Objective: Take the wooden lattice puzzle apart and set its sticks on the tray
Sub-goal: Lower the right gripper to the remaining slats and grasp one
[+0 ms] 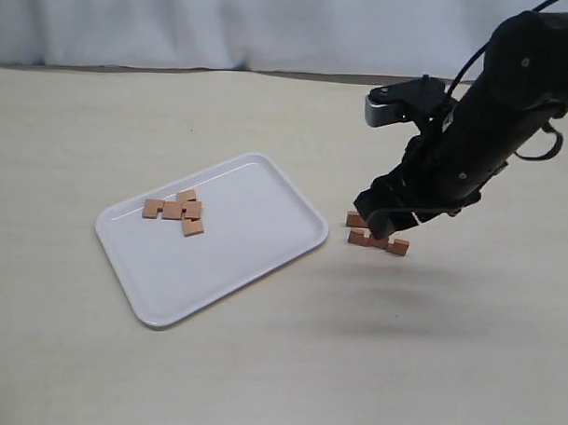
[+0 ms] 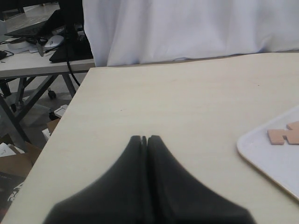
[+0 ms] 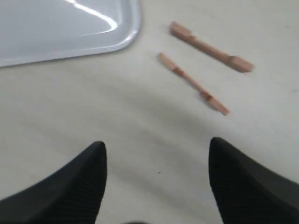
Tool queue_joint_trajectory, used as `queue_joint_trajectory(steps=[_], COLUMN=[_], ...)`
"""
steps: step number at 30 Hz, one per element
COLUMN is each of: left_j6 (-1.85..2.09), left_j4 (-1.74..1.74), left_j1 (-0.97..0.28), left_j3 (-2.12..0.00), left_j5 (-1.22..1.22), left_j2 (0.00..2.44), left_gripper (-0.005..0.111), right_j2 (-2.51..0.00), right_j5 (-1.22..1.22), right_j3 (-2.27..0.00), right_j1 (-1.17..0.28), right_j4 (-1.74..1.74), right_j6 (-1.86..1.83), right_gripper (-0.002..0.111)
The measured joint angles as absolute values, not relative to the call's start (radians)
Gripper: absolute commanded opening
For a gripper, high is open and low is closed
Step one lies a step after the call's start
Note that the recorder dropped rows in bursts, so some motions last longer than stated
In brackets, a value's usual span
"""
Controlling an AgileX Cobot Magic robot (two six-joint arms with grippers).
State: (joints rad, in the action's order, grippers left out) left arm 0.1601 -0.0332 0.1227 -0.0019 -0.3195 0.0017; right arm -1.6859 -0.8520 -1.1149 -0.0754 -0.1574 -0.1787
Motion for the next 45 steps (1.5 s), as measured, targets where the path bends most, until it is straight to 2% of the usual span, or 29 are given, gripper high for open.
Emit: queue_joint_trajectory(steps=[4,12,23,29,45], left_j6=[0.16,0.16,0.158,0.158,0.158], left_j4=[-0.033,-0.033,-0.033,-0.033,-0.033], left_j1=[0.123,0.123,0.123,0.123,0.123], left_j3=[-0.002,-0.002,-0.002,-0.002,-0.002], left_j5=[-0.32,-0.32,-0.32,-0.32,-0.32], left_j2=[0.002,0.002,0.002,0.002,0.002], left_gripper=[0.0,0.0,0.0,0.0,0.0], right_j2=[-1.686,-1.686,-1.686,-1.71,-1.861], right_j5=[-0.822,-0.704,-0.551,-0.418,-0.314], right_j3=[-1.092,-1.081,-0.963,-0.893,-0.875], right_j1=[-0.074,-0.074,-0.074,-0.074,-0.074], right_j4=[-0.286,-0.328,-0.029,-0.026,-0.026], right_j6=[-0.305,-0.288,-0.272,-0.271,-0.205], right_gripper=[0.06,0.06,0.06,0.06,0.06])
